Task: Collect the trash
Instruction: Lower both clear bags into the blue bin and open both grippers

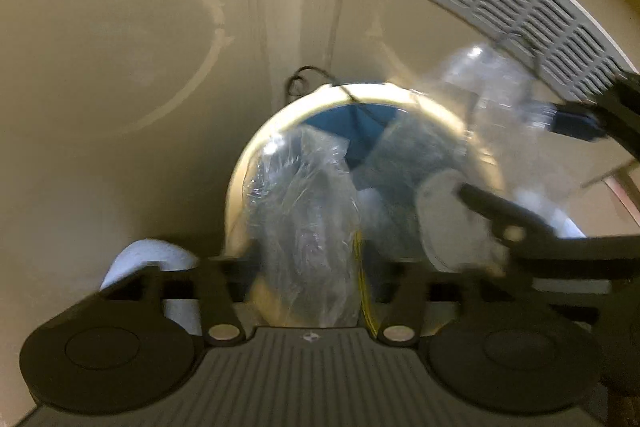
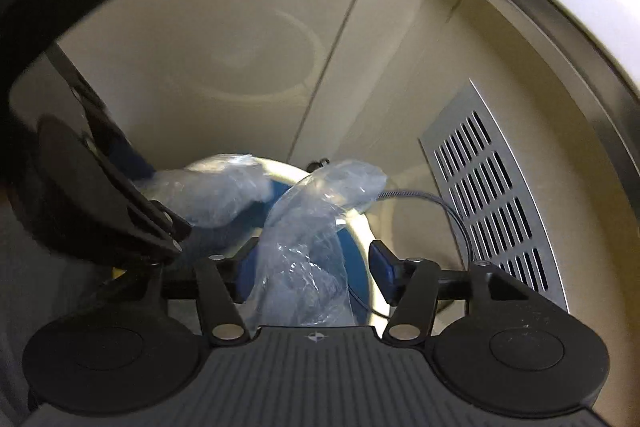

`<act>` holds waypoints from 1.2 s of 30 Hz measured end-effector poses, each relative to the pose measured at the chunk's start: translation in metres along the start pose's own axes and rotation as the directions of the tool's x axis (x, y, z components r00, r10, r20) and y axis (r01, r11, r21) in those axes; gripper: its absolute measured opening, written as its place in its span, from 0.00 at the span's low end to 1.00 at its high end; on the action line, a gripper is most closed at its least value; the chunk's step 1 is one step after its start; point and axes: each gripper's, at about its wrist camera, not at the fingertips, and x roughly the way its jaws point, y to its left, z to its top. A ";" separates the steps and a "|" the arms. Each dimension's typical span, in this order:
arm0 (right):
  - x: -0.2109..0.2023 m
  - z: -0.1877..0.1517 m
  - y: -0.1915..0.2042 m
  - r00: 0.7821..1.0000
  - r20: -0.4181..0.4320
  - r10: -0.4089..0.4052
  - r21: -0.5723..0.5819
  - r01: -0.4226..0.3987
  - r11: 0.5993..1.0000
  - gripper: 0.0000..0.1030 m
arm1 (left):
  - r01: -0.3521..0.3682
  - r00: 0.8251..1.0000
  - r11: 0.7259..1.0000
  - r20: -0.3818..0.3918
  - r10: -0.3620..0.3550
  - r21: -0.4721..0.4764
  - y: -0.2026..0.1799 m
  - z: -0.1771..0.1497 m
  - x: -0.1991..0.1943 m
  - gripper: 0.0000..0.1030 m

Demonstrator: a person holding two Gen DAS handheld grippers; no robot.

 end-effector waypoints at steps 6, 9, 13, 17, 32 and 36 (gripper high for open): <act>-0.004 -0.002 -0.019 1.000 -0.004 -0.007 0.068 0.007 0.998 0.79 | 0.029 1.000 0.999 0.009 -0.029 -0.028 0.012 -0.002 -0.004 0.92; -0.011 -0.004 -0.024 1.000 0.018 -0.020 0.070 0.019 0.997 0.80 | 0.041 0.999 0.999 0.027 -0.041 -0.020 0.010 -0.002 -0.011 0.92; -0.028 -0.008 -0.021 0.993 0.092 -0.071 0.073 0.064 0.995 0.81 | 0.050 0.998 0.998 0.047 -0.048 -0.029 0.014 -0.001 -0.016 0.93; -0.022 -0.006 -0.017 0.993 0.096 -0.075 0.035 0.072 0.997 0.81 | 0.038 0.999 0.999 0.021 -0.037 -0.034 0.013 -0.002 -0.007 0.92; 0.061 -0.024 0.037 0.978 -0.030 -0.208 -0.467 0.171 0.868 0.92 | 0.159 0.978 0.974 -0.107 -0.178 -0.162 0.038 -0.004 0.042 0.92; 0.060 -0.041 0.056 0.980 0.031 -0.197 -0.623 0.173 0.763 0.97 | 0.163 0.980 0.971 -0.081 -0.180 -0.176 0.045 -0.004 0.034 0.92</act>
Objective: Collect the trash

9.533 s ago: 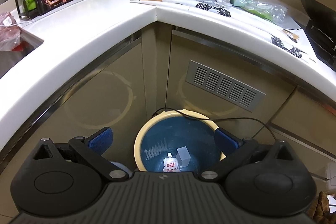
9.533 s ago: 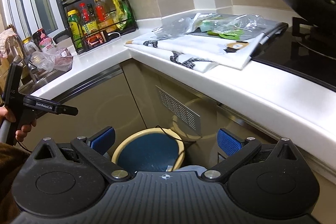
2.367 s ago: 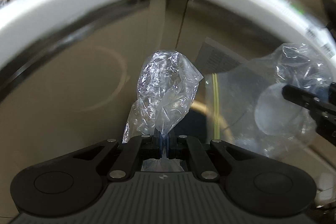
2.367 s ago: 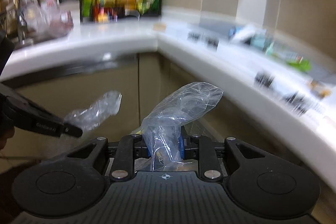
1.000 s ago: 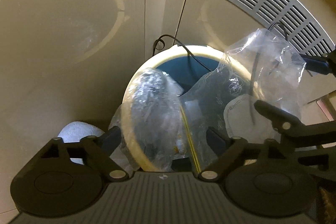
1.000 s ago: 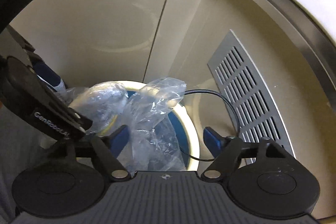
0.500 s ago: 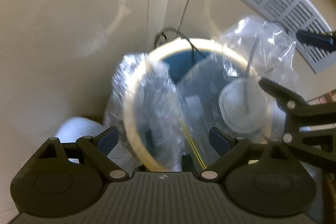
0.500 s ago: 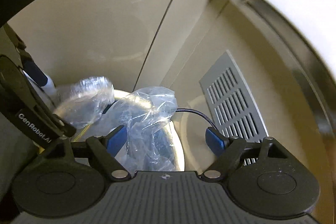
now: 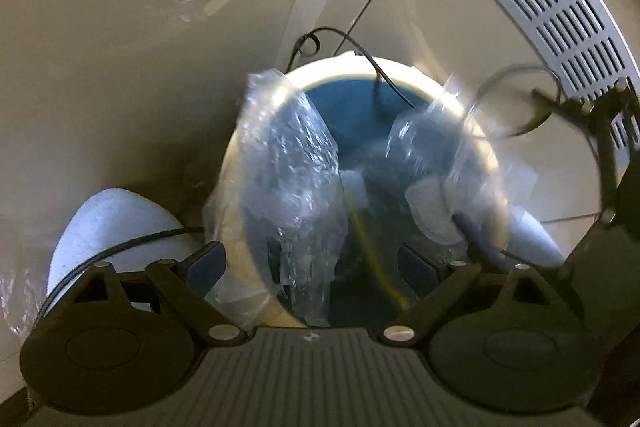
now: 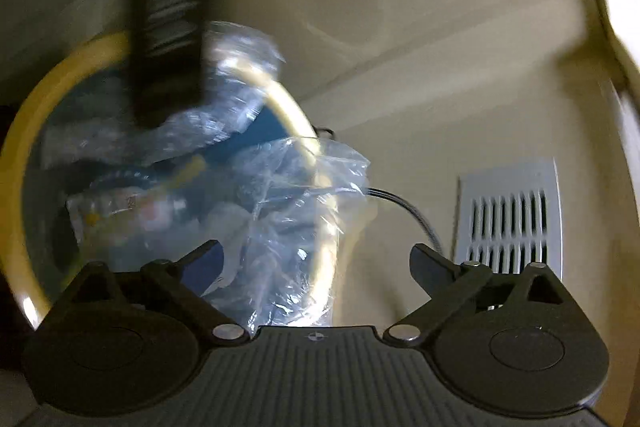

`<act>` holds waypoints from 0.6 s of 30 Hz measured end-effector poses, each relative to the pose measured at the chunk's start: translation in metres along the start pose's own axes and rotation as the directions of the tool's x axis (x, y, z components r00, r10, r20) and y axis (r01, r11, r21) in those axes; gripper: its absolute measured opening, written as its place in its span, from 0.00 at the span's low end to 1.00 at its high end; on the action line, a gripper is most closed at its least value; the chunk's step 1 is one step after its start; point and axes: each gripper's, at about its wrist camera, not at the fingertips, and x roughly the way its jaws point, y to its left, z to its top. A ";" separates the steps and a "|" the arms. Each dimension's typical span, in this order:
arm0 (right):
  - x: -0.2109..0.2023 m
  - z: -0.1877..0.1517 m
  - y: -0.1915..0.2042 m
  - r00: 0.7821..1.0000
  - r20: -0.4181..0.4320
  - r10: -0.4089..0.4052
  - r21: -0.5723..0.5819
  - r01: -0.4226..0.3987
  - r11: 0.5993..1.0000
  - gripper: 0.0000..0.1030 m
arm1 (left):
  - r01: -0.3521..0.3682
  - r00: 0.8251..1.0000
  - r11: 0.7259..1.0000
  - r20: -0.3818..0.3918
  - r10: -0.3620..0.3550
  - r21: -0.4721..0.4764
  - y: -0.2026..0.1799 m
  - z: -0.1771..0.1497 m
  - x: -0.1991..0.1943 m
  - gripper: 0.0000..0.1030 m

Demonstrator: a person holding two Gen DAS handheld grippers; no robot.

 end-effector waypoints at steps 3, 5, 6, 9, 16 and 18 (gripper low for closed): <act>-0.008 -0.001 0.010 0.999 0.030 0.012 -0.070 -0.010 0.997 0.97 | 0.005 1.000 1.000 0.018 -0.005 0.004 0.001 0.002 -0.007 0.92; -0.015 -0.003 0.008 0.998 0.053 0.020 -0.077 -0.016 0.997 0.97 | 0.008 1.000 1.000 0.029 -0.009 0.006 0.000 0.006 -0.004 0.92; -0.019 -0.004 0.006 0.998 0.066 0.020 -0.074 -0.015 0.997 0.98 | 0.011 0.999 1.000 0.032 -0.011 0.007 -0.001 0.007 -0.005 0.93; -0.032 -0.008 -0.003 0.995 0.097 0.005 -0.042 -0.001 0.999 1.00 | 0.027 0.999 1.000 0.040 -0.028 0.009 -0.005 0.008 -0.009 0.93; -0.037 -0.016 -0.008 0.993 0.098 -0.064 -0.052 0.070 0.996 1.00 | 0.136 0.989 0.991 0.063 -0.135 -0.019 -0.018 0.014 -0.022 0.93; -0.039 -0.015 -0.002 0.993 0.106 -0.056 -0.083 0.065 0.994 1.00 | 0.154 0.986 0.988 0.068 -0.152 -0.018 -0.025 0.017 -0.022 0.93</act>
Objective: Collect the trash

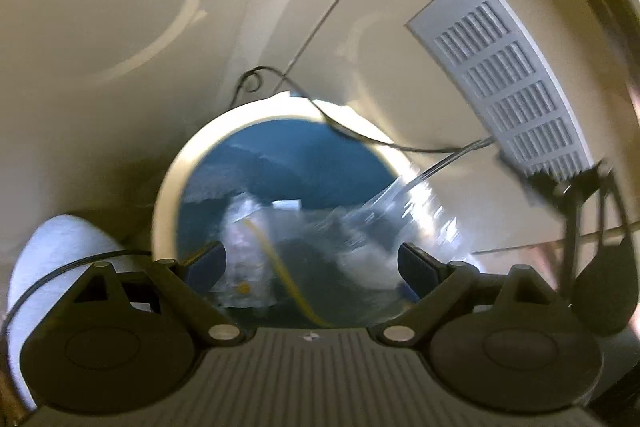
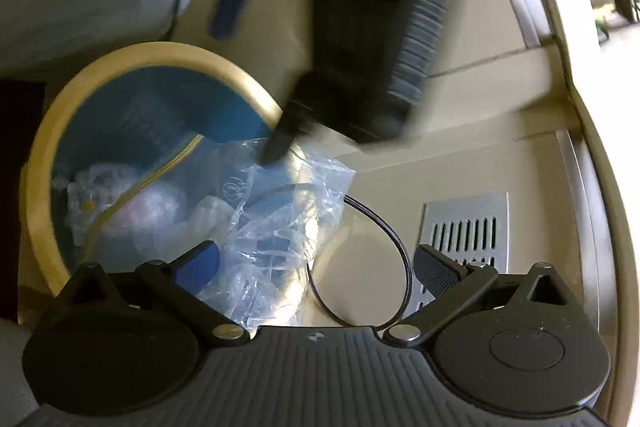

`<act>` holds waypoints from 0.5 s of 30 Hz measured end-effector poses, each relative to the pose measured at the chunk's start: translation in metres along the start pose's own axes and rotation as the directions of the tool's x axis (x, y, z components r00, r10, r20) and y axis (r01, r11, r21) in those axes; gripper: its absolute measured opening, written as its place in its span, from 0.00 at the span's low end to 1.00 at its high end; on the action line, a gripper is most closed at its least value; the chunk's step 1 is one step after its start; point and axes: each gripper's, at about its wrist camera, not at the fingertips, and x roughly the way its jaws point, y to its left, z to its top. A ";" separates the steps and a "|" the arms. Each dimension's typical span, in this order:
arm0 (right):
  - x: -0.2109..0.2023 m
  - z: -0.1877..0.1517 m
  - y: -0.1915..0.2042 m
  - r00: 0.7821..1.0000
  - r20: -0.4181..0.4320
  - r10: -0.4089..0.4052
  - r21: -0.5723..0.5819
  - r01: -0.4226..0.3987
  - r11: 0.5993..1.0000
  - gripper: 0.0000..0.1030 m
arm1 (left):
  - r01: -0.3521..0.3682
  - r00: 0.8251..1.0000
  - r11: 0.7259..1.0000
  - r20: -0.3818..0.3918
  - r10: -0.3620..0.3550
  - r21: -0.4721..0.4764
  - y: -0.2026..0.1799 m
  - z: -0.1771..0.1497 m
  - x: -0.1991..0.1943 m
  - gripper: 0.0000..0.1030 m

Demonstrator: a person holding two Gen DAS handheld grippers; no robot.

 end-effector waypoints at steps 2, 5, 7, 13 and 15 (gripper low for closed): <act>-0.007 0.004 0.000 1.000 0.029 0.008 -0.015 -0.008 1.000 1.00 | -0.037 0.999 0.999 0.001 0.037 0.035 -0.008 0.000 0.004 0.93; -0.017 0.007 -0.005 0.998 0.054 0.012 -0.015 -0.011 1.000 1.00 | -0.168 0.986 0.979 0.000 0.169 0.112 -0.019 0.001 0.022 0.93; -0.020 0.005 -0.008 0.999 0.050 -0.004 -0.019 0.005 1.000 1.00 | -0.244 0.968 0.961 -0.024 0.250 0.131 -0.016 0.000 0.032 0.93; -0.024 -0.002 -0.033 1.000 0.029 -0.007 0.092 0.005 0.996 1.00 | -0.312 0.944 0.947 -0.087 0.318 0.077 0.015 -0.004 0.043 0.93; -0.018 -0.008 -0.033 1.000 0.019 0.000 0.164 -0.003 0.987 1.00 | -0.268 0.959 0.963 -0.080 0.270 0.042 0.018 -0.002 0.036 0.93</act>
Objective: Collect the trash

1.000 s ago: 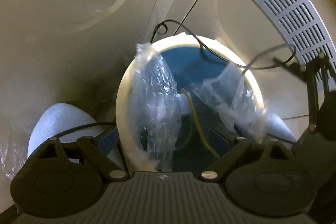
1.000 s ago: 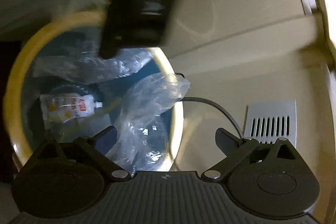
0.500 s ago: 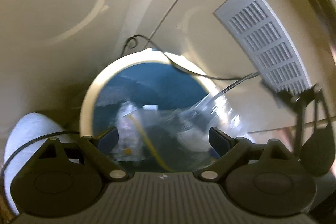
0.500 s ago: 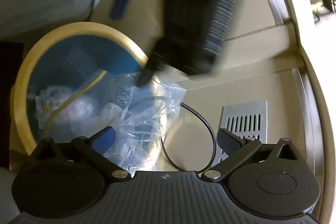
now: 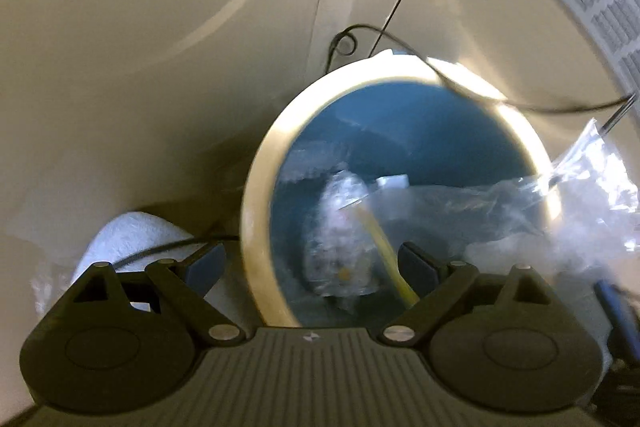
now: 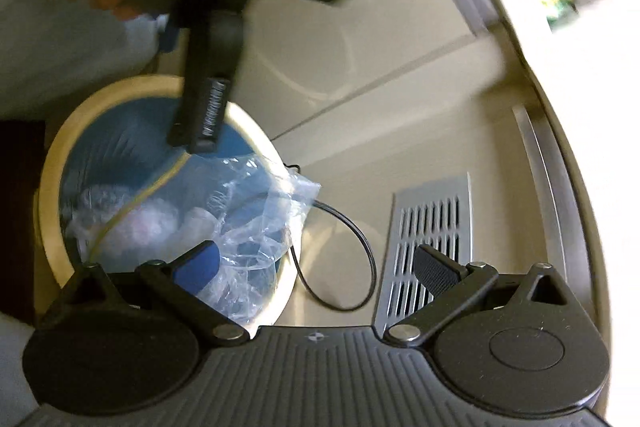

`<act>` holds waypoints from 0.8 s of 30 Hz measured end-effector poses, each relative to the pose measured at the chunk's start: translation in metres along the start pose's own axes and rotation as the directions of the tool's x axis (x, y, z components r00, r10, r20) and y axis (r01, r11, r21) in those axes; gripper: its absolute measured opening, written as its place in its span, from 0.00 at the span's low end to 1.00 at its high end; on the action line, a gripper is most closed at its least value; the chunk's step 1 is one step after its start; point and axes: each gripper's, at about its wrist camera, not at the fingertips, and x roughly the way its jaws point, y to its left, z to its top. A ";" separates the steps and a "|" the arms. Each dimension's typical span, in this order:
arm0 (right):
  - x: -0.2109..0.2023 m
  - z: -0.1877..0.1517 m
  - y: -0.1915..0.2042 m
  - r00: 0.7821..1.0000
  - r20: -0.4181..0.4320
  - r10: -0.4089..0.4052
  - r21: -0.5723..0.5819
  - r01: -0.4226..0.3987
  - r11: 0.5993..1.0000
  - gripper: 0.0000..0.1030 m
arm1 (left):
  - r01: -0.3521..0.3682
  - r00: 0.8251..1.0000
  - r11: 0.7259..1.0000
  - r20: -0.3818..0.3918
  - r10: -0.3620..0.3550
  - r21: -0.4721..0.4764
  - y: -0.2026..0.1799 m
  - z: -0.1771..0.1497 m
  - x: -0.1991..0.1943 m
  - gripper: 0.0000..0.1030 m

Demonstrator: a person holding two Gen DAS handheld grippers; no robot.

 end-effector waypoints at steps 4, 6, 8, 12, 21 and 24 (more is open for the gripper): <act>0.012 -0.003 0.004 0.999 -0.032 0.035 -0.015 -0.035 0.999 1.00 | 0.139 0.987 0.990 0.084 -0.136 -0.026 -0.002 0.004 -0.033 0.93; 0.014 -0.001 0.013 0.998 -0.031 0.057 -0.056 -0.058 0.997 1.00 | 0.192 0.975 0.981 0.119 -0.188 -0.026 -0.008 0.009 -0.049 0.93; 0.015 0.000 0.020 0.996 -0.026 0.080 -0.070 -0.081 0.994 1.00 | 0.203 0.970 0.979 0.135 -0.202 0.003 -0.021 0.014 -0.056 0.93; 0.008 0.004 0.027 0.995 -0.017 0.094 -0.065 -0.095 0.993 1.00 | 0.173 0.977 0.982 0.115 -0.182 0.080 -0.050 0.020 -0.053 0.93; 0.012 -0.009 0.010 0.996 -0.046 0.072 -0.001 -0.072 0.997 1.00 | 0.017 0.999 0.990 0.047 -0.024 0.141 -0.036 0.008 -0.023 0.93; 0.015 -0.018 0.006 0.997 -0.070 0.044 -0.013 -0.045 0.999 1.00 | -0.012 1.000 0.991 0.029 0.008 0.135 -0.016 0.007 -0.007 0.93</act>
